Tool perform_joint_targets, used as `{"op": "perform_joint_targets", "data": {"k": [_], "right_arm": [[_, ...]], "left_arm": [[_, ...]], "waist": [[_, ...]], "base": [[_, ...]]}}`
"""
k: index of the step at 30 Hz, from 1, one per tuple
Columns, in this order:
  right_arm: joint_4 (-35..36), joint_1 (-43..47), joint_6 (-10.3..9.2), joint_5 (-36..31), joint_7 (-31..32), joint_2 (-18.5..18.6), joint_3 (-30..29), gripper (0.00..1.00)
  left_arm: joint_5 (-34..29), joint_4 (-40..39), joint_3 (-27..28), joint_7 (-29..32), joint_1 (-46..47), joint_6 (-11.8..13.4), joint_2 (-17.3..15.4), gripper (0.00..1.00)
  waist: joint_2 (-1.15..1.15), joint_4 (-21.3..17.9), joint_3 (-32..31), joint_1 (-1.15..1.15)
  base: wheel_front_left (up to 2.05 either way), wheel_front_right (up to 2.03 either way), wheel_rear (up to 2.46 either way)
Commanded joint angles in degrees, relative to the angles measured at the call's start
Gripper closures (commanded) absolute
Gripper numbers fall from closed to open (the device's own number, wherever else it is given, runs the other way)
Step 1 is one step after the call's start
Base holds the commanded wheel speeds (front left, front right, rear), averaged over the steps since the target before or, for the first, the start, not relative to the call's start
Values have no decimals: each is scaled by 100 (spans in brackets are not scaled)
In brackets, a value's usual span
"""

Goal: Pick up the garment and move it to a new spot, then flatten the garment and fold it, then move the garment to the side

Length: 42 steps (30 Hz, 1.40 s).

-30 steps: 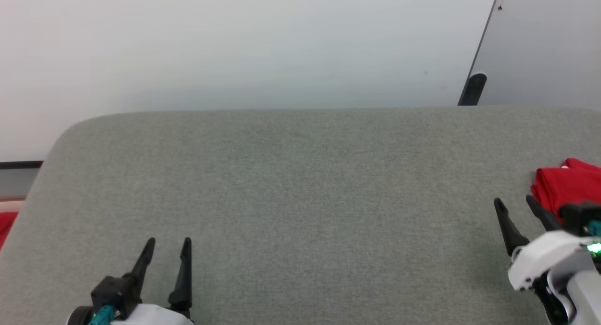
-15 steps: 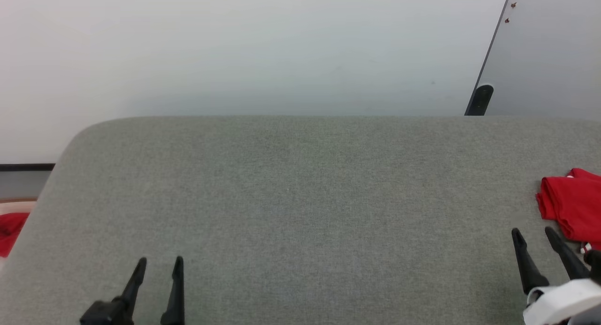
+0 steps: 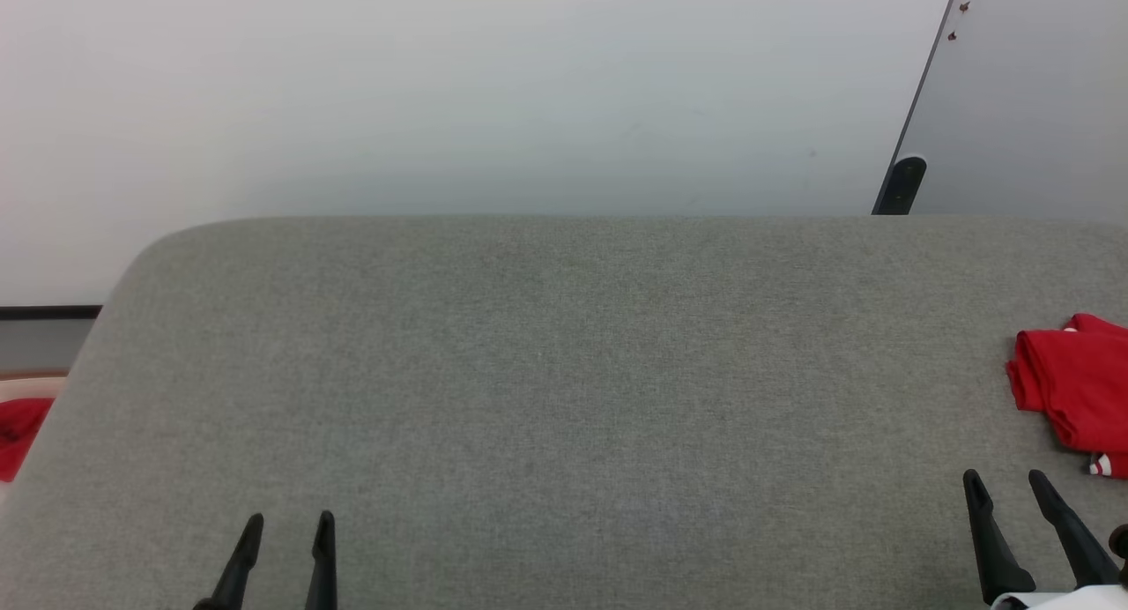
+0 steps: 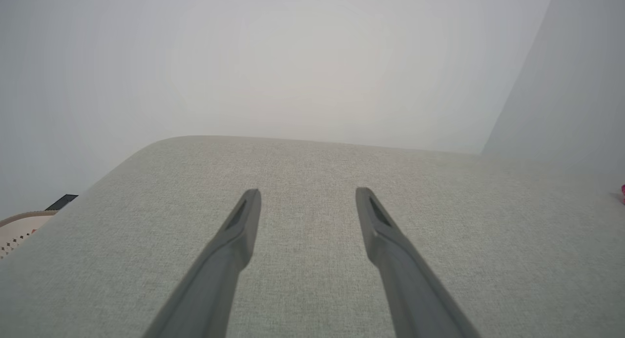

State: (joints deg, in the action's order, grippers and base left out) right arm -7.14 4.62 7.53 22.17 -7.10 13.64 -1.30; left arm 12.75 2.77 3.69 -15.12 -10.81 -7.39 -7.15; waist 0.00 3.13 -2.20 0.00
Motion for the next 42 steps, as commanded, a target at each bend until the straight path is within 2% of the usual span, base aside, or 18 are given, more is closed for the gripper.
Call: {"op": "perform_joint_targets", "data": {"k": [1, 7, 17, 33, 42], "right_arm": [[79, 72, -10, -64, 34, -38, -47, 0], [367, 209, -10, -139, 200, -173, -193, 0], [548, 257, -10, -184, 302, -215, -110, 0], [808, 329, -10, -331, 120, -359, -103, 0], [689, 346, -10, -450, -109, -490, -122, 0]], "left_arm": [[20, -22, 8, 3, -44, -14, 11, 0], [1, -10, -25, 3, -29, -14, 39, 0], [-19, -42, -28, 3, 16, -12, 47, 0], [27, -16, -36, 3, 115, -9, 83, 0], [25, 47, -33, 3, 185, -10, 58, 0]], "waist": [[0, -3, -3, 0], [0, -12, -10, 0], [0, 38, -22, 0], [0, 44, -24, 0], [0, 55, -39, 0]], "base": [[0, 0, 0], [0, 0, 0], [0, 0, 0], [0, 0, 0], [0, 0, 0]]}}
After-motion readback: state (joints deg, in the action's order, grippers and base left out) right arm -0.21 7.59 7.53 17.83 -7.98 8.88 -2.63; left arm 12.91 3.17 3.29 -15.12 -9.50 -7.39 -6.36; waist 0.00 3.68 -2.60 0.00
